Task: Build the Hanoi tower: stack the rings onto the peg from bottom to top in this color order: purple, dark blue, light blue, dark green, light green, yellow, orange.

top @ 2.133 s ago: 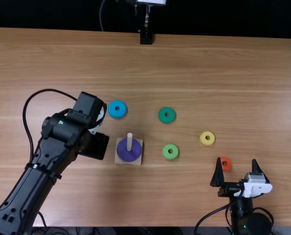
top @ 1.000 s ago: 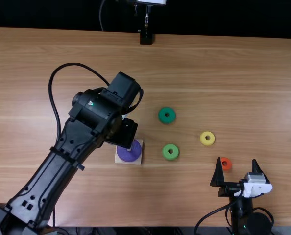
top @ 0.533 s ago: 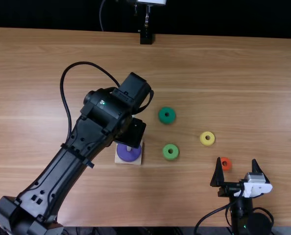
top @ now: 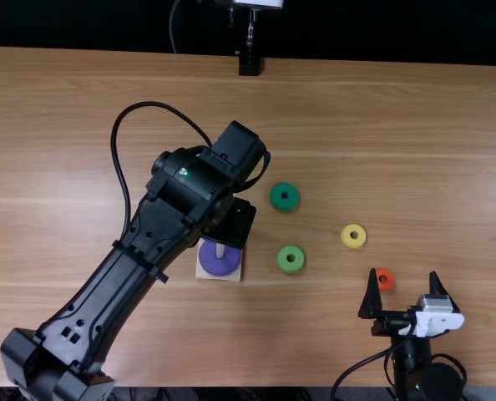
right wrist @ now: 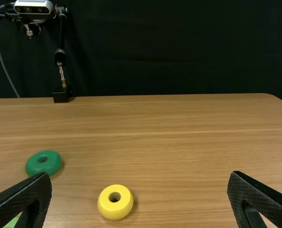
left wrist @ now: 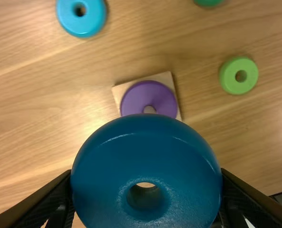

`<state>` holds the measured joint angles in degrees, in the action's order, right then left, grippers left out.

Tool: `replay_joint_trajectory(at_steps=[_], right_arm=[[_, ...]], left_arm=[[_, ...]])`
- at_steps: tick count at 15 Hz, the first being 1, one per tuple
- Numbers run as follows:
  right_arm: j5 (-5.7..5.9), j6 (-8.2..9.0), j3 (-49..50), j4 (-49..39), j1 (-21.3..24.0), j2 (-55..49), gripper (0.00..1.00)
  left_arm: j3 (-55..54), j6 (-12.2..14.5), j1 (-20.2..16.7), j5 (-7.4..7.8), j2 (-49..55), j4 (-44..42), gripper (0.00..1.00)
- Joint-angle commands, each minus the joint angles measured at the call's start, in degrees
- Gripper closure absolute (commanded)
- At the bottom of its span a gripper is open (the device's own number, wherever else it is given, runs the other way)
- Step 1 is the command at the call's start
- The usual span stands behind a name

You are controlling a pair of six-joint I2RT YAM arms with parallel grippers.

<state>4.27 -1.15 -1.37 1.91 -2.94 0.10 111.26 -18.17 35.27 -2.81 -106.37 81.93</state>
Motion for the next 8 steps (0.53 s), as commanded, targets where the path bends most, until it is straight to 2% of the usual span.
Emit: replay_joint_trajectory(at_steps=[1, 5, 8], right_arm=[[0.16, 0.20, 0.49, -0.16, 0.39, -0.10, 0.00], [0.16, 0.20, 0.49, -0.16, 0.39, -0.10, 0.00], [0.16, 0.20, 0.49, -0.16, 0.39, -0.10, 0.00]], left_arm=[[2.03, -0.60, 0.86, -0.25, -1.04, 0.12, 1.00], [2.03, -0.70, 1.65, -0.25, -1.12, 0.44, 1.00], [1.76, -2.50, 1.65, -0.25, -0.95, 0.44, 1.00]])
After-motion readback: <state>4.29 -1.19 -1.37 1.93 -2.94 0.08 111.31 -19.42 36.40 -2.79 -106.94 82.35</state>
